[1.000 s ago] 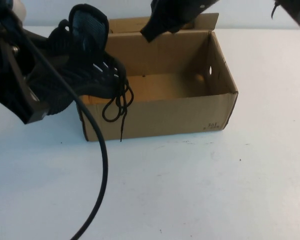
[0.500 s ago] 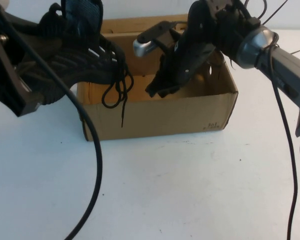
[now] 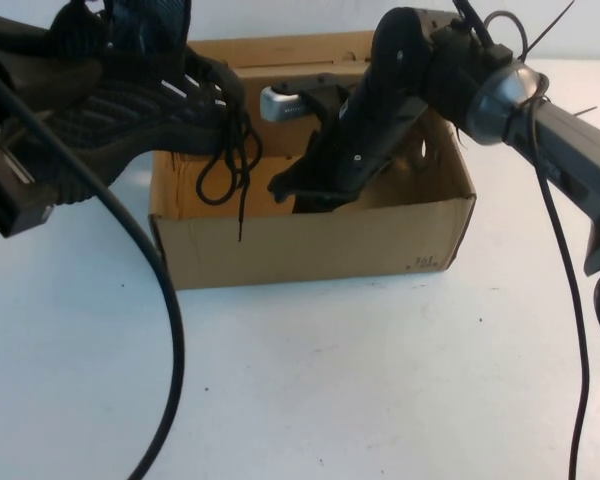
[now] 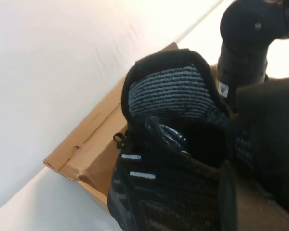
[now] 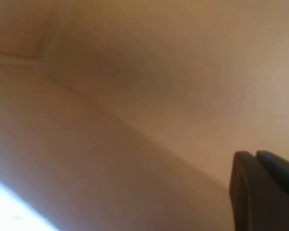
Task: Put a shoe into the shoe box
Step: Hand over the shoe
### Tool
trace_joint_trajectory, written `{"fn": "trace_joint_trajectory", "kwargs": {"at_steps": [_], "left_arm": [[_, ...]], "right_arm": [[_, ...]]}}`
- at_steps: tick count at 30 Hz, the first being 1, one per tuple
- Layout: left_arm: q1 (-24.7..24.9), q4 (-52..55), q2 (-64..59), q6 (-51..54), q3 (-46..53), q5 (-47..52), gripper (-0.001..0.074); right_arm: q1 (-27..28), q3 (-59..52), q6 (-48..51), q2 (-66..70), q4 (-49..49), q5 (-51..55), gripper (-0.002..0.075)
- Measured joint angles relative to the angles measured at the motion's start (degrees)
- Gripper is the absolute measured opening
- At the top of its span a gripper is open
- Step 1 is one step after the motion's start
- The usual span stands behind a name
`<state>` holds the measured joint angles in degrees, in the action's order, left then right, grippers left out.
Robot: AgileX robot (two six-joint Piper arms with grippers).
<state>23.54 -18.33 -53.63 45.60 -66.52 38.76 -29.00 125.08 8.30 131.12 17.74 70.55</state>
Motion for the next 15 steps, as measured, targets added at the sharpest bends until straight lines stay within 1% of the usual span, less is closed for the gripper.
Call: {"fn": "trace_joint_trajectory", "kwargs": {"at_steps": [3, 9, 15], "left_arm": [[0.00, 0.00, 0.64, 0.00, 0.00, 0.00, 0.0072], [0.00, 0.00, 1.57, 0.00, 0.00, 0.00, 0.0072], [0.00, 0.00, 1.64, 0.00, 0.00, 0.11, 0.0072]], "right_arm": [[0.00, -1.96, -0.66, 0.00, 3.41, -0.11, -0.0016], [-0.89, -7.13, -2.19, 0.00, 4.06, -0.32, -0.0016], [-3.03, -9.86, -3.46, -1.57, 4.15, -0.41, -0.0016]]}}
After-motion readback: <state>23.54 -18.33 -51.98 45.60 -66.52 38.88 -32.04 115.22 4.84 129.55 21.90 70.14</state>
